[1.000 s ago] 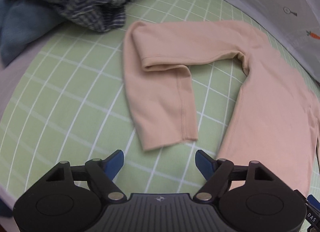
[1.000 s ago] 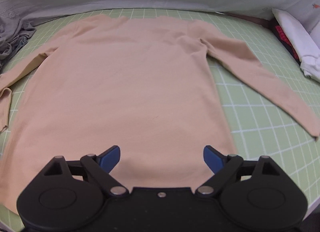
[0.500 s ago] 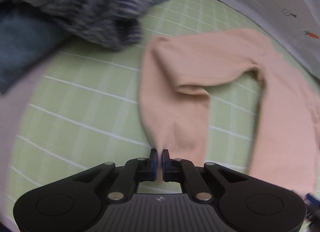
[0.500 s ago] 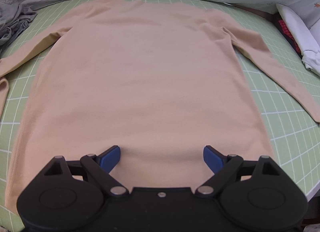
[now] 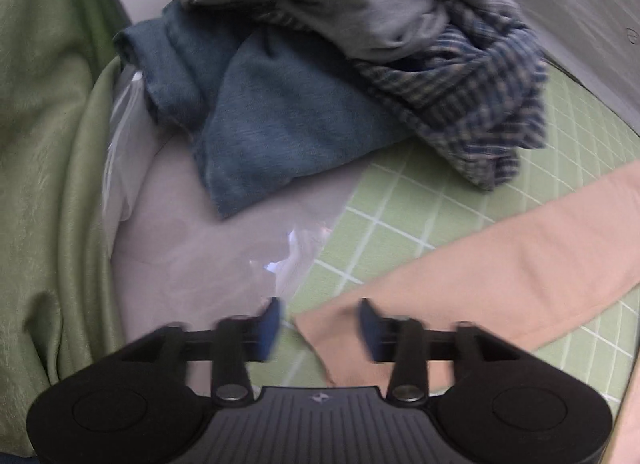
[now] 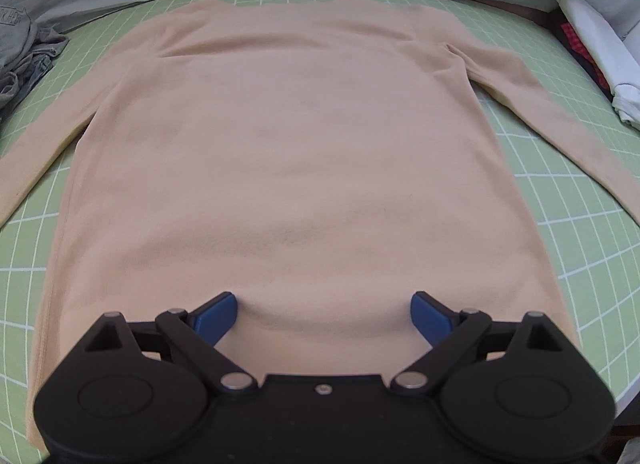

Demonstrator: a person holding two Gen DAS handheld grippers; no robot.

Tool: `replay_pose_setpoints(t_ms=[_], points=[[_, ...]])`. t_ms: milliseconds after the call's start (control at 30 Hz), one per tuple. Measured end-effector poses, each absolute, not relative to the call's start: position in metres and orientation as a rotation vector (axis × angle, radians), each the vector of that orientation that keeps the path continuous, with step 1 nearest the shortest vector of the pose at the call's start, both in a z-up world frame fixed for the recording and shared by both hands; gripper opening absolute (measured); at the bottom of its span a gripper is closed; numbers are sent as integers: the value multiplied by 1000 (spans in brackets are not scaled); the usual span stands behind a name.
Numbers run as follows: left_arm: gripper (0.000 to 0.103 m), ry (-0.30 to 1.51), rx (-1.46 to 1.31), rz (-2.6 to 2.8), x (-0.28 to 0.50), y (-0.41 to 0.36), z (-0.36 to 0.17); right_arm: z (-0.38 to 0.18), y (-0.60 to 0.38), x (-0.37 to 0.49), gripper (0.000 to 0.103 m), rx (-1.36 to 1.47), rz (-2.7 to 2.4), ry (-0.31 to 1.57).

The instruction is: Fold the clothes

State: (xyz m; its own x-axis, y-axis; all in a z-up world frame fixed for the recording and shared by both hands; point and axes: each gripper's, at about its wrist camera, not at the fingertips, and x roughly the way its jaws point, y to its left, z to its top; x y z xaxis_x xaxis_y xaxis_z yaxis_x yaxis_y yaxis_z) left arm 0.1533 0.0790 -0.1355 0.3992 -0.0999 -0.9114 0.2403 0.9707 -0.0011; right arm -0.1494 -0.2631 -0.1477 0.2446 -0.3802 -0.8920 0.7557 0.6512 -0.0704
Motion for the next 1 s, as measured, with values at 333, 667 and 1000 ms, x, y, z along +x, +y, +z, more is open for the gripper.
replay_pose_setpoints(t_ms=[333,667,1000], points=[[75,1182,164,-426,90,16,-134,-141,-304,-206,95,456,-998,998],[76,1215,222,-658,15,-39,-128,-144,-328,-272,78,547,-1032,955],[26,1341,190,-683,-40,-72,-153,-138,-338,-306,16,504,-849,959]])
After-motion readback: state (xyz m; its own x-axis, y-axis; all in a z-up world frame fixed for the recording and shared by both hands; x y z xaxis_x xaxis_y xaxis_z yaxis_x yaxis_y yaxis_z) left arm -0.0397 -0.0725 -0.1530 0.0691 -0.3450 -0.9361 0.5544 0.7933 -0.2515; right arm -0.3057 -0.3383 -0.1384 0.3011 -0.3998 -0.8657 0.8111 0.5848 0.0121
